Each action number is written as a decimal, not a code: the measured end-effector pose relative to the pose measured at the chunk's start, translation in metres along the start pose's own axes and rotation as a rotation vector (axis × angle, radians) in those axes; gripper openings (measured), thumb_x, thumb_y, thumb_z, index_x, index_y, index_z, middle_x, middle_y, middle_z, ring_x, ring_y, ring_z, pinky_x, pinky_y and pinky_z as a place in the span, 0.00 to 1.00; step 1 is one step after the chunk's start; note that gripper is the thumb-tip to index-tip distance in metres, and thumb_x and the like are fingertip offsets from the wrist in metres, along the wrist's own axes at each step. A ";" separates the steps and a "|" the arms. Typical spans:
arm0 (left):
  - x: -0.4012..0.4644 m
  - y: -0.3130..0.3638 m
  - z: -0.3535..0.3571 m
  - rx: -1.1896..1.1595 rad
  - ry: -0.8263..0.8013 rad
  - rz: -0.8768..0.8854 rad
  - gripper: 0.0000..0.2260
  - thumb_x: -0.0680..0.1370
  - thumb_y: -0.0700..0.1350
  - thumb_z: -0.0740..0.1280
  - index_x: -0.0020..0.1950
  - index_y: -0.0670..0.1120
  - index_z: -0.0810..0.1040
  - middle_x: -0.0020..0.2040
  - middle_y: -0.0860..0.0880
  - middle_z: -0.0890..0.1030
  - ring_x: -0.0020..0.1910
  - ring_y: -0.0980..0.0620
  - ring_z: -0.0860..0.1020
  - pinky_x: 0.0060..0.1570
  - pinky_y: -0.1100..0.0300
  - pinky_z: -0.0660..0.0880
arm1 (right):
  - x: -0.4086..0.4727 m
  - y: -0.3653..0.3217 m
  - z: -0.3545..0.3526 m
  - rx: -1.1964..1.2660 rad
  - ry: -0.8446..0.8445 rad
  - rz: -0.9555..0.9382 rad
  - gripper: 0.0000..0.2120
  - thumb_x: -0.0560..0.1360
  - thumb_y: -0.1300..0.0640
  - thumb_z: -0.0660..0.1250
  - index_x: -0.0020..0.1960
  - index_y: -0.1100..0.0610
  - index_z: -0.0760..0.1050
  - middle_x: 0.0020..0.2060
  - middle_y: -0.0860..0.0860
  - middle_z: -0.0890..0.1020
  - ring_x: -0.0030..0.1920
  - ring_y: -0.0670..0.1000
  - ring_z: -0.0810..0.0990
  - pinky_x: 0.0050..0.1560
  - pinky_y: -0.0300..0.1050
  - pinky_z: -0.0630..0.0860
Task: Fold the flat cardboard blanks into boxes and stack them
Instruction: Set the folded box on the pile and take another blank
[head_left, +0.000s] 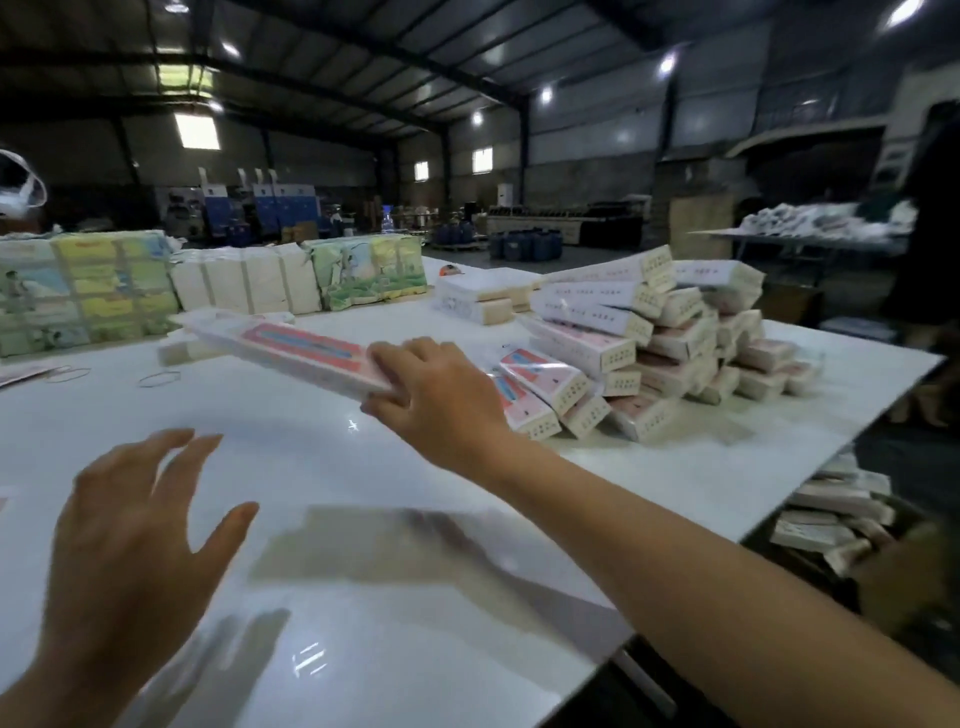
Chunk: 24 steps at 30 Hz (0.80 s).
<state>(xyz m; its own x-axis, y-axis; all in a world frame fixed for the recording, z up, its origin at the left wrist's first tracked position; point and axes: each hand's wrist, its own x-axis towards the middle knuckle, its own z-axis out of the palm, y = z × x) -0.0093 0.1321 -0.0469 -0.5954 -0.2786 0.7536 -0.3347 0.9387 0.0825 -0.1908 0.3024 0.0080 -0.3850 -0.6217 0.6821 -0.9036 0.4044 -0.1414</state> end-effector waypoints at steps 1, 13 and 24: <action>-0.002 0.000 0.005 -0.028 -0.029 -0.019 0.29 0.70 0.59 0.57 0.59 0.38 0.77 0.58 0.36 0.76 0.56 0.32 0.72 0.59 0.37 0.66 | 0.007 0.012 -0.008 -0.030 0.034 0.053 0.22 0.76 0.43 0.63 0.67 0.52 0.70 0.55 0.53 0.78 0.50 0.54 0.74 0.45 0.48 0.75; -0.016 0.008 0.023 -0.121 -0.177 -0.052 0.22 0.67 0.58 0.58 0.46 0.45 0.84 0.48 0.46 0.82 0.51 0.43 0.74 0.46 0.43 0.74 | -0.013 0.114 0.014 -0.543 -0.209 0.445 0.21 0.78 0.37 0.54 0.64 0.47 0.72 0.61 0.54 0.71 0.60 0.56 0.67 0.58 0.56 0.63; -0.016 0.013 0.022 -0.265 -0.335 -0.263 0.07 0.74 0.51 0.66 0.49 0.51 0.80 0.50 0.56 0.78 0.54 0.53 0.73 0.54 0.56 0.70 | 0.014 0.010 0.003 -0.071 -0.067 0.073 0.15 0.78 0.51 0.59 0.62 0.50 0.78 0.62 0.52 0.77 0.63 0.55 0.70 0.59 0.53 0.64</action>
<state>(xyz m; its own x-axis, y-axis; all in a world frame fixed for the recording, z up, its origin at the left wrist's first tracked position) -0.0203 0.1441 -0.0726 -0.7325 -0.5215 0.4376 -0.3338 0.8354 0.4367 -0.2055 0.2953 0.0139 -0.4634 -0.6311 0.6220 -0.8579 0.4954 -0.1364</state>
